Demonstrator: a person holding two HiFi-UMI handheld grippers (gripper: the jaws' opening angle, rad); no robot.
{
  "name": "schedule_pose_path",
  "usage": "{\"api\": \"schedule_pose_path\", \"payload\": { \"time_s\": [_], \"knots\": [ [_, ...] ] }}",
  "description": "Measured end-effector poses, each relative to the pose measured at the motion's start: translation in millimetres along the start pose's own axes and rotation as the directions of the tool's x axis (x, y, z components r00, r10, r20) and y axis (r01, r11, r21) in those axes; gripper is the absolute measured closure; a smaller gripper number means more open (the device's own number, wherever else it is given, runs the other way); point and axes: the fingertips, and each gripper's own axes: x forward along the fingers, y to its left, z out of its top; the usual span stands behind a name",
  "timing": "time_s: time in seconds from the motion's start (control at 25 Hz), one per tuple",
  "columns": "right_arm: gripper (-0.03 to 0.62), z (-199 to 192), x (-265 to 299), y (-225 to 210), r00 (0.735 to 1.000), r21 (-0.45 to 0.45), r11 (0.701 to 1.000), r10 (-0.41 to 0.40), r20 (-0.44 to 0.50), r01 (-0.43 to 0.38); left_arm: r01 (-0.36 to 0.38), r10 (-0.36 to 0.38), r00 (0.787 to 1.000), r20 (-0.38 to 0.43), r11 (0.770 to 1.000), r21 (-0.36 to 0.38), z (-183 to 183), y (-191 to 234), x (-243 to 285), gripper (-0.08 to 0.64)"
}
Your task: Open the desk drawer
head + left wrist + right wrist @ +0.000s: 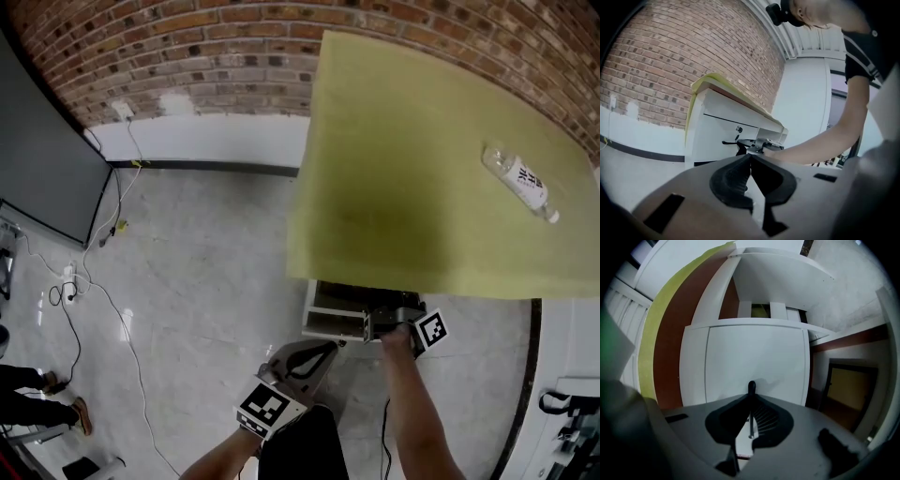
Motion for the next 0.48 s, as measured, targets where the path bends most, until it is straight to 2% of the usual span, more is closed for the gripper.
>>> {"api": "schedule_pose_path", "payload": {
  "time_s": [0.48],
  "knots": [
    [0.566,-7,-20,5,0.999,0.012,0.999,-0.033,-0.032,0.034,-0.053,0.053,0.999,-0.012,0.998,-0.028,17,-27,-21,0.548]
  ]
}}
